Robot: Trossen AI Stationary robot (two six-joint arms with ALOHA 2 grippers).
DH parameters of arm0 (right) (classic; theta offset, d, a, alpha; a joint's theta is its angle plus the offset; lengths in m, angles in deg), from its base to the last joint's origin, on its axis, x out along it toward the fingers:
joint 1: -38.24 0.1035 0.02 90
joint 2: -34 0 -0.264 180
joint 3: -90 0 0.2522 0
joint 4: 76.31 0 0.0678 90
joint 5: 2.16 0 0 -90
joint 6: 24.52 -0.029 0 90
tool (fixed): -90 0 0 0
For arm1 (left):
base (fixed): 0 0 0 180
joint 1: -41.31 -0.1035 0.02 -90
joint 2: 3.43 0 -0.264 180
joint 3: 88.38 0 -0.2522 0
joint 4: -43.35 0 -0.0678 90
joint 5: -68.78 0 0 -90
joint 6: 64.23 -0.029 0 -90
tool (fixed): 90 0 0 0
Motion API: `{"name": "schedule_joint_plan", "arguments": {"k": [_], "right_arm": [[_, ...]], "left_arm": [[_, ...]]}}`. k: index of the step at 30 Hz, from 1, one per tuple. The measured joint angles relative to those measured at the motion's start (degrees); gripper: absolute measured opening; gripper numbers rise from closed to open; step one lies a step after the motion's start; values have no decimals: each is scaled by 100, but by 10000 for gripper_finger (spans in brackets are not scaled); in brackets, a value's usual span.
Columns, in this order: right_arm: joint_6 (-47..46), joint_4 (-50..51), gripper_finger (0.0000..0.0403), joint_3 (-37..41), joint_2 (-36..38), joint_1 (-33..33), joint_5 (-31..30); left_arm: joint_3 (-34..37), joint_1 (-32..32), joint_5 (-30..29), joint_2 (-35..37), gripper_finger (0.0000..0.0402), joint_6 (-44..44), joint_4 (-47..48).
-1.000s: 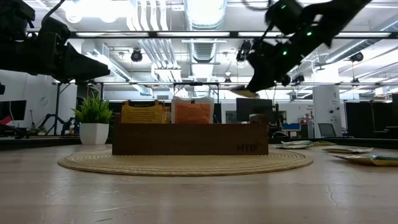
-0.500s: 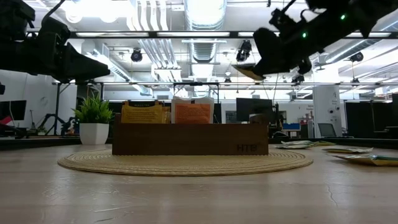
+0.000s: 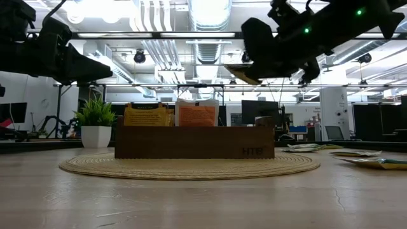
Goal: Pick & Place Tea
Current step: Put the lemon tea sachet into the right section of the wooden organizer
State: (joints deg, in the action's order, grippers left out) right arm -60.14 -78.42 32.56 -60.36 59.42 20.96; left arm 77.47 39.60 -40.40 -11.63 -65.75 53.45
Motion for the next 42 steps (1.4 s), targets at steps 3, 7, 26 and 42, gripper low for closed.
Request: {"name": "schedule_joint_plan", "arguments": {"k": [3, 7, 26, 42], "right_arm": [[-200, 14, 8, -228, -409, 135, -208], [-501, 25, 8, -521, -827, 287, -370], [-759, 67, 8, -1200, -2197, 546, -1911], [-1104, 62, 8, -1090, -2162, 458, -1927]], "left_arm": [[0, 0, -2, -18, 202, 1, -7], [-1, -4, -3, -18, 202, 1, -12], [-2, -2, -2, -20, 202, 2, -22], [0, 2, 0, -20, 202, 0, -21]]}}
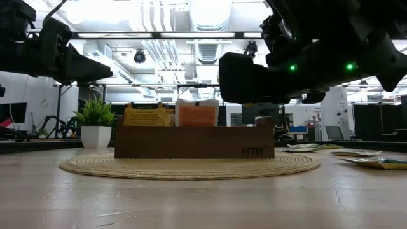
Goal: Pick & Place Tea
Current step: Put the lemon tea sachet into the right section of the wooden organizer
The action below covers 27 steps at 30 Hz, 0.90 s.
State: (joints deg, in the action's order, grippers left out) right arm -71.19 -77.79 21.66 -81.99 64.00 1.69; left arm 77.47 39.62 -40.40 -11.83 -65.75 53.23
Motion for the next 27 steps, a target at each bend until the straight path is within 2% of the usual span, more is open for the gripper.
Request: {"name": "schedule_joint_plan", "arguments": {"k": [11, 18, 27], "right_arm": [[3, -2, 9, 14, 0, -56, 80], [19, 0, 10, 27, 2, -146, 391], [69, 14, 60, 45, 4, -155, 413]], "left_arm": [[0, -2, 0, 0, 202, 0, 1], [0, -4, 0, 0, 202, 0, 1], [0, -7, 0, 0, 202, 2, 1]]}}
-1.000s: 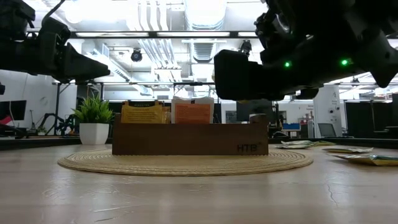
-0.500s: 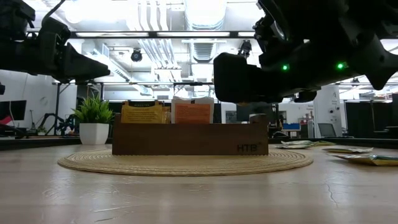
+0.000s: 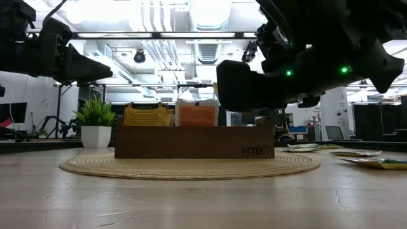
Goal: Pick & Place Tea
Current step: Put the lemon tea sachet into the right section of the wooden organizer
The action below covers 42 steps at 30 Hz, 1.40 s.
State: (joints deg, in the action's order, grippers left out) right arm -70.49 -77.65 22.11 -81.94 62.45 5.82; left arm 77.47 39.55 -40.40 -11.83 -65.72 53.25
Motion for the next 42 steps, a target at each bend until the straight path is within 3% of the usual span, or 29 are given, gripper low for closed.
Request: {"name": "schedule_joint_plan", "arguments": {"k": [15, 21, 24, 29, 33, 42], "right_arm": [[327, 176, 171, 4, 97, 2, 0], [1215, 299, 189, 4, 640, 81, 152], [1602, 592, 190, 4, 1097, 70, 864], [2001, 1356, 188, 43, 1819, -257, 2707], [2330, 1745, 187, 146, 2180, -556, 3797], [3018, 1837, 187, 510, 2524, -1086, 5175]], "left_arm": [[0, 2, 0, 0, 202, -2, 2], [0, 6, 1, 0, 202, -2, 2], [-2, 7, 1, 1, 202, -2, 2], [0, 7, 2, 1, 202, -1, 2], [0, 7, 2, 0, 202, -2, 0], [0, 4, 2, -9, 202, -2, 0]]}}
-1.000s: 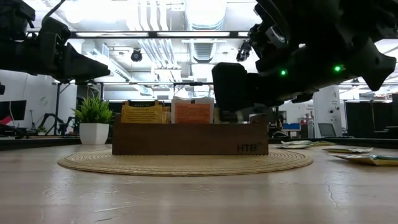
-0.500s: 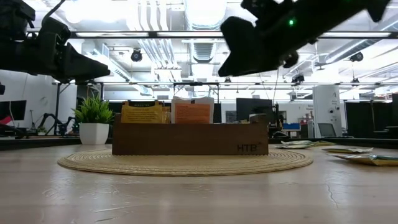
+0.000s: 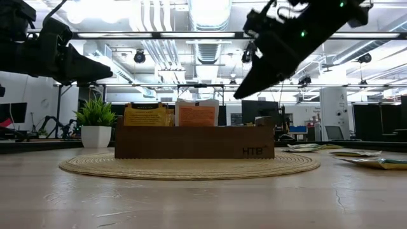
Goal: Pick & Place Tea
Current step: Put the lemon tea sachet into the right section of the wooden organizer
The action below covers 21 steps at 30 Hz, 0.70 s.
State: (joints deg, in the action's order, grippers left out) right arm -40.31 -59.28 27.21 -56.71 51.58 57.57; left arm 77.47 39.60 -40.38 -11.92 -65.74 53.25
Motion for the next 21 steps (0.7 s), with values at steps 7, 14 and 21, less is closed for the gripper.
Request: {"name": "schedule_joint_plan", "arguments": {"k": [7, 14, 21], "right_arm": [[436, -10, 187, 108, 6, -751, 784], [679, 0, 187, 115, -12, -1387, 1954], [811, 262, 187, 115, -12, -1614, 2403]], "left_arm": [[-2, -4, 0, 0, 202, 0, 0], [0, -3, 0, 0, 202, 1, 2], [-1, -2, 0, 0, 202, 0, 0]]}}
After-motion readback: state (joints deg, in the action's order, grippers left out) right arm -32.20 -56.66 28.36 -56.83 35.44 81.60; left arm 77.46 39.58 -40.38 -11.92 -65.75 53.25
